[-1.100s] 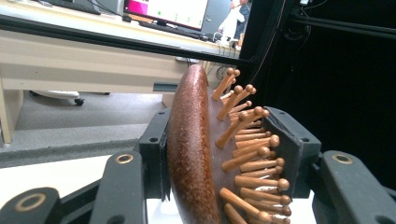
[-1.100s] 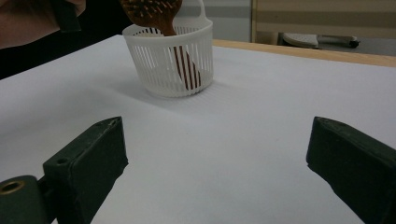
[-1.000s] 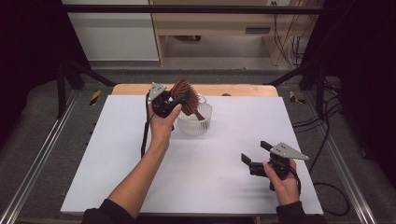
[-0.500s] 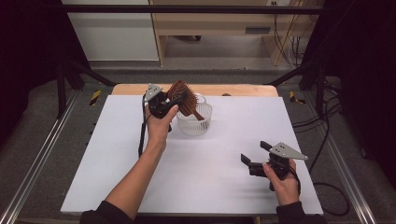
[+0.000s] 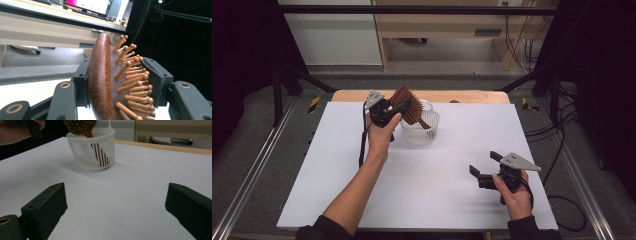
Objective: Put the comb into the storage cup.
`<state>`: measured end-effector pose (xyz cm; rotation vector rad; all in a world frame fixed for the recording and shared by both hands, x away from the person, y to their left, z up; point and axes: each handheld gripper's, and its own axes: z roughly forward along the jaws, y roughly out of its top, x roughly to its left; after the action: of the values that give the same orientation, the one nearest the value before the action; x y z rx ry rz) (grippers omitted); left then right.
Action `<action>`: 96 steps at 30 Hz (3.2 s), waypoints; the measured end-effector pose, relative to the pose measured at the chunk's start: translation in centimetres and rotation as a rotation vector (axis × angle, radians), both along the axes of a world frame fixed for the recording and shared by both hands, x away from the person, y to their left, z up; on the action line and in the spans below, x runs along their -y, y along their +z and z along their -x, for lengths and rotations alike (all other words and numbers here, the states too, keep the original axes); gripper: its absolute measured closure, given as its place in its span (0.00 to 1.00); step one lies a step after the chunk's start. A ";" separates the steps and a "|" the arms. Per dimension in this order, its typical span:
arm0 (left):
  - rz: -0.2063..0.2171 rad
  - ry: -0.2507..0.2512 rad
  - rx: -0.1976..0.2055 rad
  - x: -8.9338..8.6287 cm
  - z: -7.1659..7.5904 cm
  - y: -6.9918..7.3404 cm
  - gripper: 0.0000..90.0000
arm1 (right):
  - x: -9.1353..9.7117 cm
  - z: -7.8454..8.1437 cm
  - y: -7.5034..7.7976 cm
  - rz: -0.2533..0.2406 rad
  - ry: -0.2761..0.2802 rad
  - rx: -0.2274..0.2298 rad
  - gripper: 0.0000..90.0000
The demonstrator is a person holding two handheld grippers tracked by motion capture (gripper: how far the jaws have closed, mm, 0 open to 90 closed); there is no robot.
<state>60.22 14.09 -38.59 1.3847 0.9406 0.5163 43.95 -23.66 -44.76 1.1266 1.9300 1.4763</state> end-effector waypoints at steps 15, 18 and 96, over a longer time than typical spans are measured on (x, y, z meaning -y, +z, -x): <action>0.001 0.000 -0.004 -0.2 -0.1 -0.2 0.50 | 0.0 0.0 0.0 -0.002 0.001 -0.001 0.05; 0.001 0.002 -0.006 -0.3 -0.1 -0.2 0.50 | 0.0 0.0 0.0 -0.001 0.001 -0.002 0.05; -0.002 0.062 -0.022 -2.1 -0.5 -1.4 0.15 | -0.4 -0.1 -0.3 0.005 0.018 -0.023 0.05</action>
<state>60.67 16.18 -39.98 1.3689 1.0033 0.5494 44.05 -23.22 -45.06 1.1315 1.9633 1.4733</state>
